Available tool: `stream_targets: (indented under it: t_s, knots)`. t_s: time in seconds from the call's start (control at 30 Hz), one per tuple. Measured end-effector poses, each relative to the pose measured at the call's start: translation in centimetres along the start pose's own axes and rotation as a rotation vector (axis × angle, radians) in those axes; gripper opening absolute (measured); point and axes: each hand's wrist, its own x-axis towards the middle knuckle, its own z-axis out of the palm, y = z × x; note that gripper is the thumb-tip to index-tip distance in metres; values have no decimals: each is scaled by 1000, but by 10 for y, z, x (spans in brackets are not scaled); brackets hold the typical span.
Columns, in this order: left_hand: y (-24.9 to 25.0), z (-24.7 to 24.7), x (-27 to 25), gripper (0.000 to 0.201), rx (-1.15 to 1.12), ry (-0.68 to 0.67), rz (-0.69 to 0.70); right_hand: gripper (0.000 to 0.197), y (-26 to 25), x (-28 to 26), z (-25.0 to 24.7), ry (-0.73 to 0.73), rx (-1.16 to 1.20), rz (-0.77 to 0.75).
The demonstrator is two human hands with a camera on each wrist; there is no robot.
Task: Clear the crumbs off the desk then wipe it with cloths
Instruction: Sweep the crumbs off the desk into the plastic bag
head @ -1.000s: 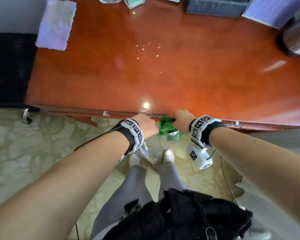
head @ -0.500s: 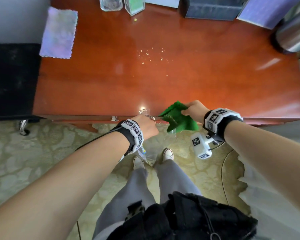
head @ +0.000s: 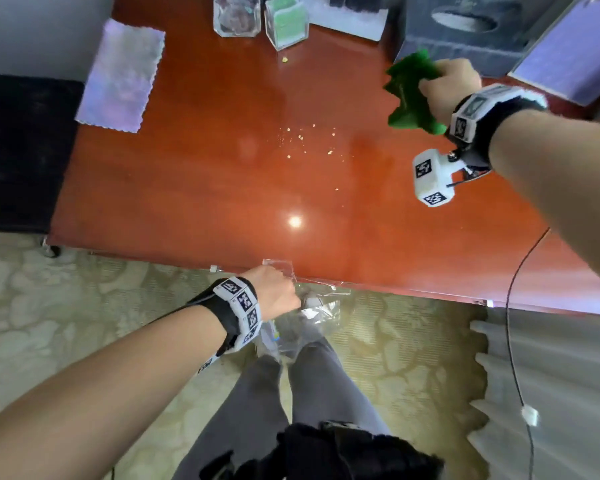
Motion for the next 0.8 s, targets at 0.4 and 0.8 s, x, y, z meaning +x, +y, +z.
stream_targets:
  t_s: [0.4,0.8]
  knots:
    - [-8,17,8,27,-160,-15,-23,40,-6,53,152,-212,-154,-160]
    - [-7,7,15,17,-185,-17,-40,52,27,14,151,-428,-183,-222]
